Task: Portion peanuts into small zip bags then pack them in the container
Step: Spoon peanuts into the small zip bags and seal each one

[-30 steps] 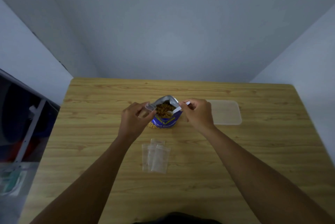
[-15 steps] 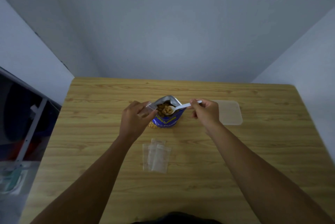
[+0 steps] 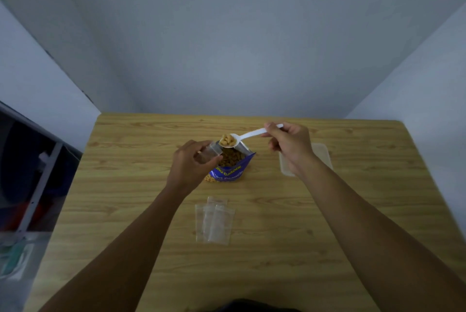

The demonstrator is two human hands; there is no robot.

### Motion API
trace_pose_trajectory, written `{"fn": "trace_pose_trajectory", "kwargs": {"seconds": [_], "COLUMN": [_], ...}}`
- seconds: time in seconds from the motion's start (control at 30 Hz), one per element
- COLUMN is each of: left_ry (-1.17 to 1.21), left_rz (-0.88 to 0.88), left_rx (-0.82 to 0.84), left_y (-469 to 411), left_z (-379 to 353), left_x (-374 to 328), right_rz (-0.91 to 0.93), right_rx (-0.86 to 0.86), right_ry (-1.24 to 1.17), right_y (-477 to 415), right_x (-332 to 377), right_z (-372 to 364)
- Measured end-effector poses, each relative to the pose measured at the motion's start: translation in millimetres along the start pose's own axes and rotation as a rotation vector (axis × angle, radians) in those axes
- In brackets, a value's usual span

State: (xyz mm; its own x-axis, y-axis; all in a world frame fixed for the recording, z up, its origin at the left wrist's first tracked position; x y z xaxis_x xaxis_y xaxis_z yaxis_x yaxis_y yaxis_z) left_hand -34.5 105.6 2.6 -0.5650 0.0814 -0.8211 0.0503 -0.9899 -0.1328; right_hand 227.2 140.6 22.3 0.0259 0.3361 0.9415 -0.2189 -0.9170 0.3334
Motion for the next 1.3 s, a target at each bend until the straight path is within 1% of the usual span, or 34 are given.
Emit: {"fn": "trace_pose_trajectory", "kwargs": {"seconds": [0.13, 0.23, 0.33, 0.43, 0.53, 0.67, 0.77, 0.83, 0.87, 0.93, 1.03, 1.07, 1.13, 1.23, 1.3], "left_ry": [0.036, 0.126, 0.136, 0.133, 0.140, 0.155, 0.254, 0.262, 0.244, 0.245, 0.254, 0.269, 0.357, 0.427, 0.419], "left_rz": [-0.021, -0.002, 0.001, 0.003, 0.026, 0.069, 0.126, 0.142, 0.141, 0.153, 0.196, 0.189, 0.165, 0.226, 0.259], "left_rx": [0.012, 0.017, 0.011, 0.010, -0.016, -0.004, -0.020, -0.009, 0.006, 0.039, 0.111, 0.135, 0.142, 0.064, 0.040], "left_y": [-3.0, -4.9, -6.0, -3.9, -0.6, 4.3, 8.4, 10.5, 12.0, 16.8, 27.2, 31.8, 41.8, 53.6, 60.3], "left_z": [-5.6, -9.7, -10.3, -9.4, -5.7, -3.0, -1.2, -1.9, -3.0, -6.8, -16.2, -20.4, -25.7, -29.5, -35.2], "left_x": [-13.1, -19.3, -20.8, -21.4, -15.1, -8.8, -4.9, -2.0, -1.3, 1.5, 5.7, 6.2, 3.4, 10.5, 12.6], "right_rz": [0.136, 0.260, 0.371, 0.425, 0.466, 0.471, 0.418, 0.372, 0.349, 0.301, 0.262, 0.260, 0.275, 0.312, 0.295], "right_rx": [0.127, 0.251, 0.360, 0.432, 0.438, 0.371, 0.175, 0.058, 0.026, 0.016, 0.031, 0.011, -0.088, -0.224, -0.234], "right_ry": [0.144, 0.309, 0.444, 0.497, 0.495, 0.376, 0.283, 0.346, 0.401, 0.496, 0.572, 0.573, 0.545, 0.463, 0.413], "right_y": [7.5, 14.8, 24.7, 31.6, 30.9, 20.9, 8.7, 4.4, 4.2, 5.2, 11.0, 13.4, 18.7, 40.1, 57.1], "right_x": [29.1, 43.7, 54.2, 61.8, 69.9, 73.3, 61.0, 39.4, 25.5, -3.8, -31.5, -35.2, -38.6, -43.5, -55.0], "right_z": [-22.9, -45.3, -62.7, -68.3, -62.5, -47.0, -24.4, -12.8, -9.9, -10.2, -16.2, -15.5, -8.3, 1.6, 3.0]}}
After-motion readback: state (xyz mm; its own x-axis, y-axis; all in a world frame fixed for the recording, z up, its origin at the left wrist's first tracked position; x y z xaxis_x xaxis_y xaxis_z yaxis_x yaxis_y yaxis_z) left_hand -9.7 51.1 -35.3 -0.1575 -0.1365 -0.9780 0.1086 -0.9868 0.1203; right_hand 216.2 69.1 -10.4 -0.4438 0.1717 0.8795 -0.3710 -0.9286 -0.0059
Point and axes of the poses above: each hand's wrist, its own y-axis away from the middle knuckle, its own z-axis out of the back of the hand, x = y × z, the point moved 8 cm from there along -y, towards the middle knuckle, and after that the axes turned 1 degree about -x, right-handed, at the moved point
